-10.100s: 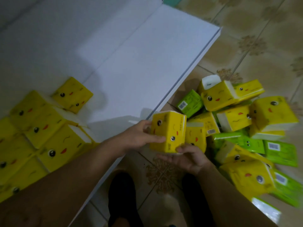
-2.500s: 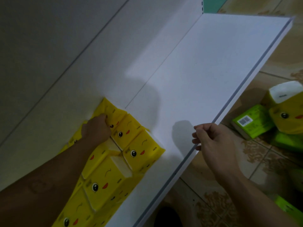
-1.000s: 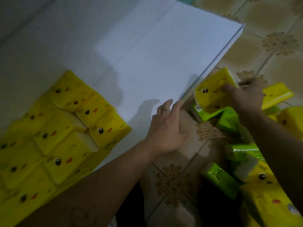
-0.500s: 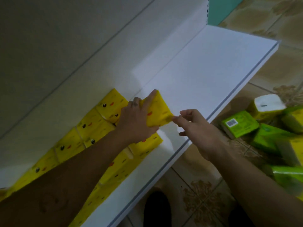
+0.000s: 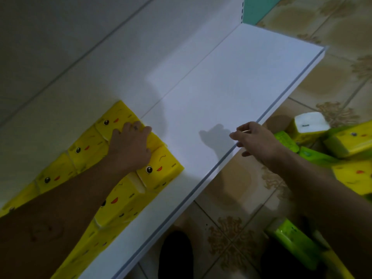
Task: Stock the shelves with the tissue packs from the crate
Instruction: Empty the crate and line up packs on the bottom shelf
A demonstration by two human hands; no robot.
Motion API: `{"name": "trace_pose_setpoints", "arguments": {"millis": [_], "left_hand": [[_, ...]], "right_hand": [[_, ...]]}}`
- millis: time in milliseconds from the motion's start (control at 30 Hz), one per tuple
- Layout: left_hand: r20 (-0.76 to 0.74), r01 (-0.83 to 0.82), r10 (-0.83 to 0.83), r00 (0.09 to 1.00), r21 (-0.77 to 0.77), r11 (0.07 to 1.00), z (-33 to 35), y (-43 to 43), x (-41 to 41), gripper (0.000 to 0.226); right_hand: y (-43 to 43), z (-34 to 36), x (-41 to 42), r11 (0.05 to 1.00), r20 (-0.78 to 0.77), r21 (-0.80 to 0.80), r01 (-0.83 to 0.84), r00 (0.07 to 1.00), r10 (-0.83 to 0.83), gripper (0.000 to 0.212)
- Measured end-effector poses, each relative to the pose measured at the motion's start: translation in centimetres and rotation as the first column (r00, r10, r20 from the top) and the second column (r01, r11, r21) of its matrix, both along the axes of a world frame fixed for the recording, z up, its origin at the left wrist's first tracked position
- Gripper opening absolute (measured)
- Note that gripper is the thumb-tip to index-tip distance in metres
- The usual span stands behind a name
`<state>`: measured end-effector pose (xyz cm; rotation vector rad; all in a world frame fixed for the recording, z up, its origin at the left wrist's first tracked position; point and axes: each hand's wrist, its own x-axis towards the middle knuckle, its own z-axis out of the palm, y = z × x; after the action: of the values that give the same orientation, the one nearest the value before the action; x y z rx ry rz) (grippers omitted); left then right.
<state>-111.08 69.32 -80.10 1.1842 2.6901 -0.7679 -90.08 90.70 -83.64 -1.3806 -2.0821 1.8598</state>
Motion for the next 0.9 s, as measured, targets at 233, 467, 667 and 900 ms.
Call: {"name": "trace_pose_setpoints", "arguments": {"millis": [233, 467, 667, 900], "left_hand": [[-0.039, 0.013, -0.011, 0.999, 0.055, 0.998, -0.4, 4.3, 4.6, 0.074], [0.365, 0.037, -0.176, 0.914, 0.357, 0.933, -2.6, 11.2, 14.7, 0.063], [0.523, -0.016, -0.234, 0.819, 0.429, 0.903, -4.4, 13.6, 20.3, 0.053], [0.627, -0.133, -0.169, 0.76, 0.404, 0.905, -5.1, 12.9, 21.6, 0.052]], "right_hand": [[6.4, -1.4, 5.8, 0.903, 0.373, 0.32, -0.287, 0.914, 0.159, 0.028], [13.0, -6.2, 14.1, 0.816, 0.462, 0.578, 0.028, 0.812, -0.355, 0.045], [13.4, -9.0, 16.3, 0.865, 0.762, 0.394, -0.311, 0.637, -0.117, 0.09], [12.9, -9.6, 17.1, 0.926, 0.774, 0.337, -0.17, 0.609, -0.17, 0.109]]}}
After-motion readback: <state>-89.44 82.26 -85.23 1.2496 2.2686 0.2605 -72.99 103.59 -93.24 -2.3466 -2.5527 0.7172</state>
